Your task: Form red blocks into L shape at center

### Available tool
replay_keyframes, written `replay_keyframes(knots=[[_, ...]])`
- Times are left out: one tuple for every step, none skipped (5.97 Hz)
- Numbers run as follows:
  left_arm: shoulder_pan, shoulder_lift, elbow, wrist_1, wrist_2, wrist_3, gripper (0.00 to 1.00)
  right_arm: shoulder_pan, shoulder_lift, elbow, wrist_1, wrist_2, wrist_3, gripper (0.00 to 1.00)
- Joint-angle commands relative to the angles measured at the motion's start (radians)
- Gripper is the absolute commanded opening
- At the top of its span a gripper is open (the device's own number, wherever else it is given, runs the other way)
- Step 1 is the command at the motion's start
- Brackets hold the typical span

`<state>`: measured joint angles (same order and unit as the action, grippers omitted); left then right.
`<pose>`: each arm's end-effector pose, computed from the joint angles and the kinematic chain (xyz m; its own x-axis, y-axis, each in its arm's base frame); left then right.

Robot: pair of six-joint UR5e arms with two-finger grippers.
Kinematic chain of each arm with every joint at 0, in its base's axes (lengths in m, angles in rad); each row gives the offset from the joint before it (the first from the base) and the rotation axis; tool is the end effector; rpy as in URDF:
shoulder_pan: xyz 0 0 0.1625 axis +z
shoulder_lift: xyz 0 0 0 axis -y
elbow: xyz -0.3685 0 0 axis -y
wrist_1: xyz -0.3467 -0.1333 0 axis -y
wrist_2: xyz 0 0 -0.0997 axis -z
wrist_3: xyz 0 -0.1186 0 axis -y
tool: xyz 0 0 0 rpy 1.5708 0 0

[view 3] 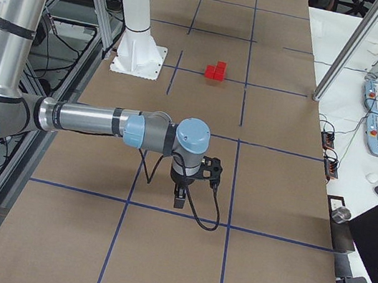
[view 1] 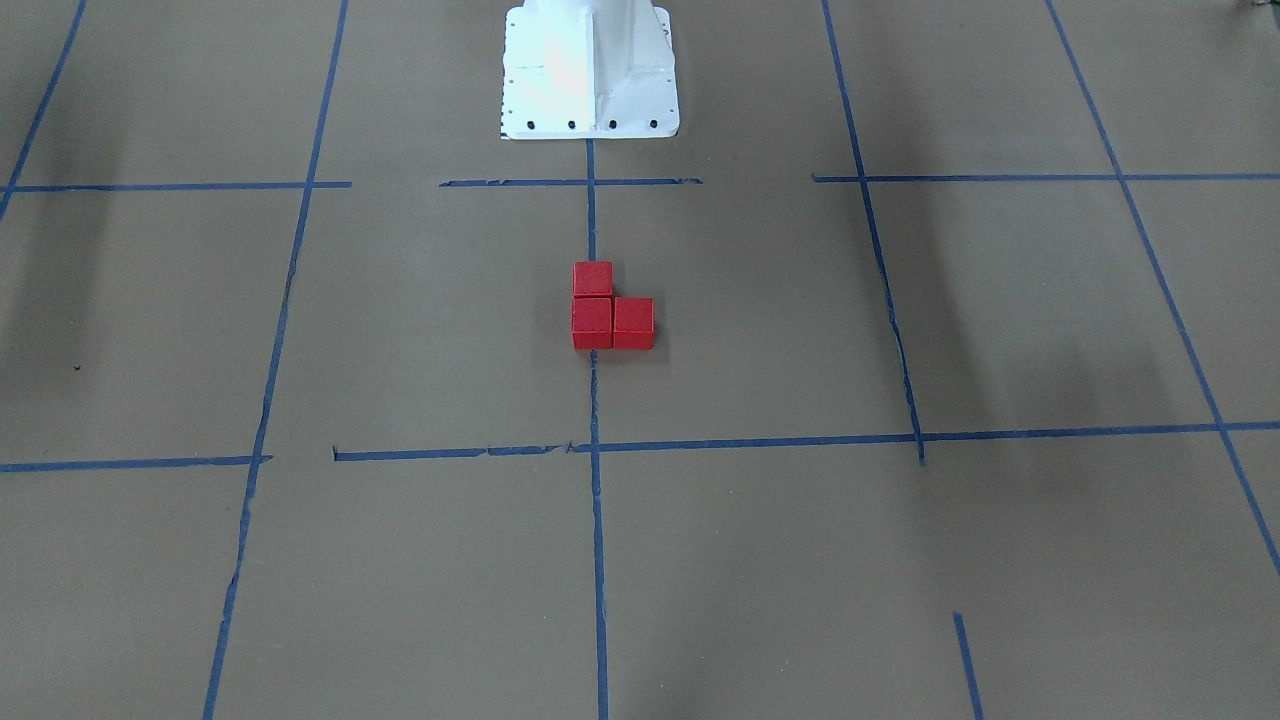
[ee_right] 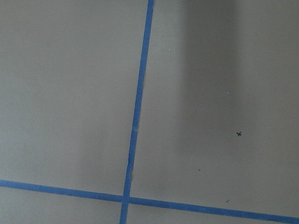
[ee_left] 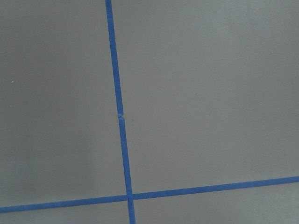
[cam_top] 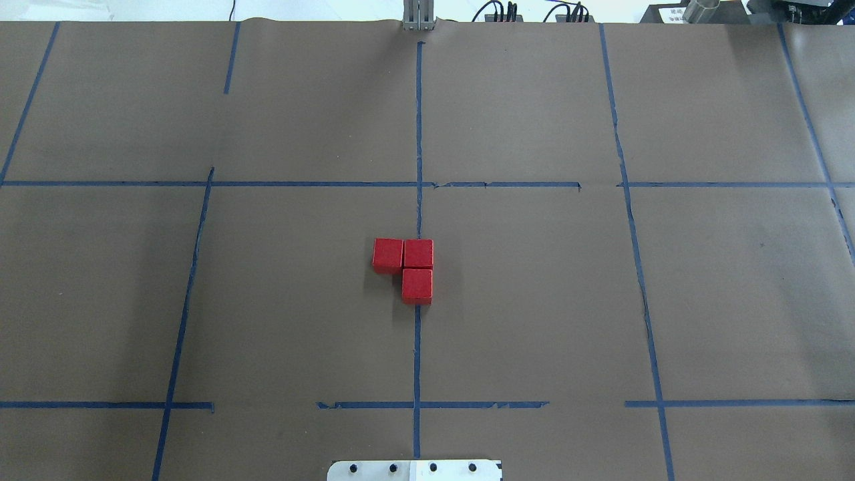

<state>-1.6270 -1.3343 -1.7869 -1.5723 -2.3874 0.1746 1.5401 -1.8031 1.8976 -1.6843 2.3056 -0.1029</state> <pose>-0.0669 -0.3552 0.6109 0.6822 0.1220 -0.7209 -0.0633 0.9921 0.1080 0.0428 -0.3598 0.5783 0.7349 -0.1126 0.6687 0.1067 0.9930 0.0500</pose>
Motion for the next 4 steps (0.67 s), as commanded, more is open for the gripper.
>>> replay_keyframes(knots=[[-0.001,0.0,-0.002,-0.011,0.004,-0.001,1.0,0.0,-0.005,0.0,0.0,0.0,0.0,1.0],[0.001,0.0,0.009,-0.009,0.008,-0.001,1.0,0.0,-0.016,0.009,0.002,0.0,0.002,1.0],[0.001,0.0,0.009,-0.009,0.007,-0.001,1.0,0.0,-0.018,0.015,0.002,0.0,0.003,1.0],[0.001,0.001,0.005,-0.008,0.005,-0.001,1.0,0.0,-0.018,0.014,0.003,0.006,0.003,1.0]])
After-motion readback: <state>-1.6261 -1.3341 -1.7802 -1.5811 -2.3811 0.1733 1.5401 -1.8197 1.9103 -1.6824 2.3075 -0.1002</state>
